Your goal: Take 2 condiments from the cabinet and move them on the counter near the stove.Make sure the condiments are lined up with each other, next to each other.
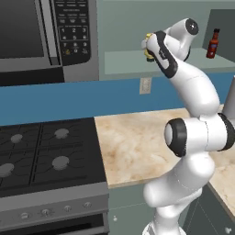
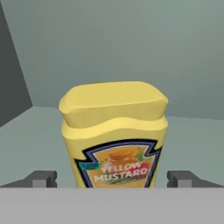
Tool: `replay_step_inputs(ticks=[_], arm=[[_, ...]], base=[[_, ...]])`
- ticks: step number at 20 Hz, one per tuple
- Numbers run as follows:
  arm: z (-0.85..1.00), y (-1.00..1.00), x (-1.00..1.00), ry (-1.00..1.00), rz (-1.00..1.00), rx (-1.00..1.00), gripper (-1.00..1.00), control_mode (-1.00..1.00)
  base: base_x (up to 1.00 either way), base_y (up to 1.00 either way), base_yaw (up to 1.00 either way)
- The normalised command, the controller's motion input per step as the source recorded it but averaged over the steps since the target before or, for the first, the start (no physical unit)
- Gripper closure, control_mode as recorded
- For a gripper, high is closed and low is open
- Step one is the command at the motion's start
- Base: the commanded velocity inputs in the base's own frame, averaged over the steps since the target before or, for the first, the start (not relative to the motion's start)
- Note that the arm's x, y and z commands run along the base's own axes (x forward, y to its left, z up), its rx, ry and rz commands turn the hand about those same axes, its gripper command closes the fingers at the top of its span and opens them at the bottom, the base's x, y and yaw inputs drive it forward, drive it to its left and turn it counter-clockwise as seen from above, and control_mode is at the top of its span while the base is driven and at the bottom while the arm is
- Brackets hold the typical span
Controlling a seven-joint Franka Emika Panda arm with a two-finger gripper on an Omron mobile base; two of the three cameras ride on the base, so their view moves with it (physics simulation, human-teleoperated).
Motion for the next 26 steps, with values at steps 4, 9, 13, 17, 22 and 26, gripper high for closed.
replay_step_inputs(ticks=[4,9,13,17,22,26], arm=[[0.0,-0.06,0.15,0.0,0.01,0.0,-1.0,-1.0],[0.0,0.0,0.02,0.0,0.02,0.0,-1.0,-1.0],[0.0,0.0,0.0,0.0,0.02,0.0,-1.0,-1.0],[0.0,0.0,0.01,0.0,0.02,0.0,-1.0,-1.0],[0.0,0.0,0.05,0.0,0.02,0.0,-1.0,-1.0],[0.0,0.0,0.08,0.0,0.02,0.0,-1.0,-1.0]], base=[[0.0,0.0,0.0],[0.0,0.0,0.0],[0.0,0.0,0.0],[0.0,0.0,0.0],[0.0,0.0,0.0],[0.0,0.0,0.0]])
